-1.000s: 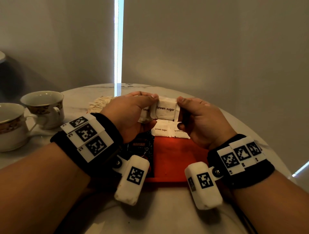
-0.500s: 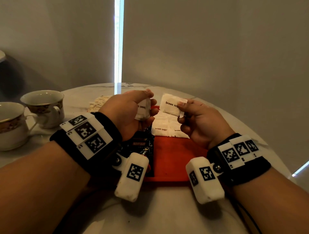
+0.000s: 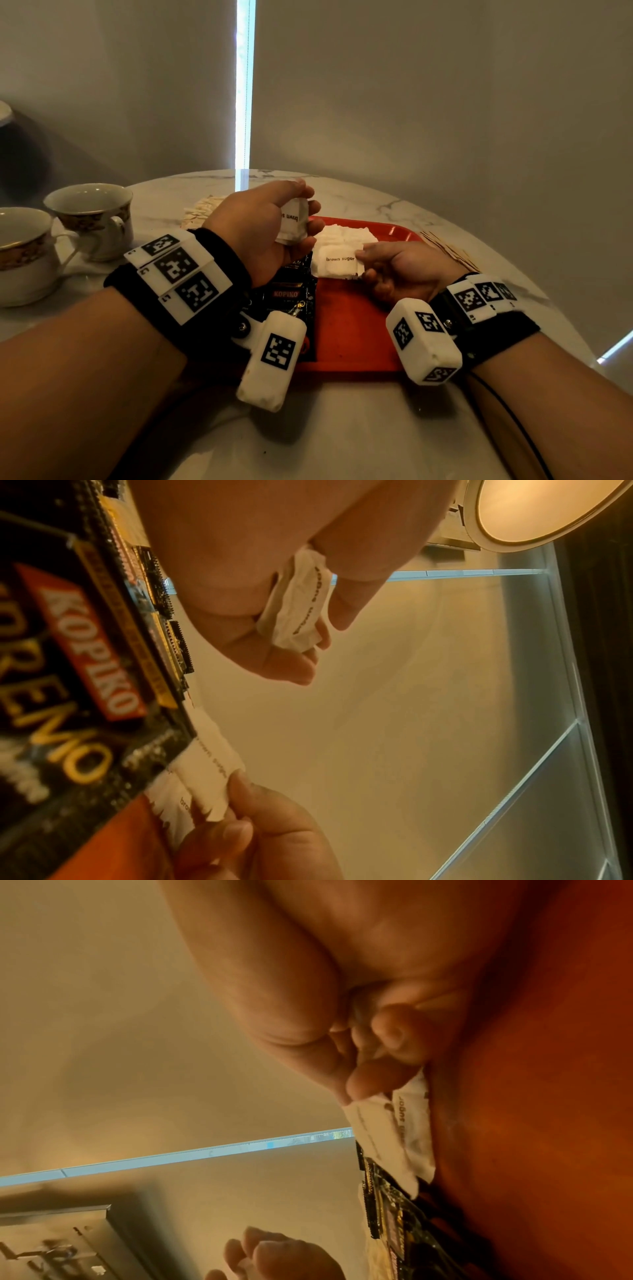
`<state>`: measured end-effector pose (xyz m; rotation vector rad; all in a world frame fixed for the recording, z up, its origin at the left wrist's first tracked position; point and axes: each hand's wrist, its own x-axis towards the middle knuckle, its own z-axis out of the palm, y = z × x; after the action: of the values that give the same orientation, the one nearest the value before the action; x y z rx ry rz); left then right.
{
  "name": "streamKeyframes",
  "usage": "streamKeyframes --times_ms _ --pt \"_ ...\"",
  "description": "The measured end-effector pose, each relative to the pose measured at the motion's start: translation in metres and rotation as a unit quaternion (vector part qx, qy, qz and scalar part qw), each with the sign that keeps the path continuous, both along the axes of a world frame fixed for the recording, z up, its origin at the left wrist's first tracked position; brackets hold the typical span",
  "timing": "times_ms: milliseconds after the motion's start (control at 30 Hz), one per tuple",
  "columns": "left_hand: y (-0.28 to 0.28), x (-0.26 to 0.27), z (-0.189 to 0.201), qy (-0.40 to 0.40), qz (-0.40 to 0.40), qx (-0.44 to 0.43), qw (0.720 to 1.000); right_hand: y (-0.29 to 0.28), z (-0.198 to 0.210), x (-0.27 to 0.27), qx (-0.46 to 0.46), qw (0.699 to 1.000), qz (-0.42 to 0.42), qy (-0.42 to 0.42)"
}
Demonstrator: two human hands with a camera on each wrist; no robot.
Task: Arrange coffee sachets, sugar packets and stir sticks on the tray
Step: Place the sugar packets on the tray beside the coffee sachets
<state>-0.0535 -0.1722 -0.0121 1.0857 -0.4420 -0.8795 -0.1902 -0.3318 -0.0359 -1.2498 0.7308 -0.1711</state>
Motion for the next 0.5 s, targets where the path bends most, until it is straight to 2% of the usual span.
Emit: streamKeyframes --times_ms 500 --pt "0.0017 -0.0028 0.0014 0.006 -0.007 0.003 1.000 0.0024 0.0020 0.0010 -0.011 1.000 0.028 0.008"
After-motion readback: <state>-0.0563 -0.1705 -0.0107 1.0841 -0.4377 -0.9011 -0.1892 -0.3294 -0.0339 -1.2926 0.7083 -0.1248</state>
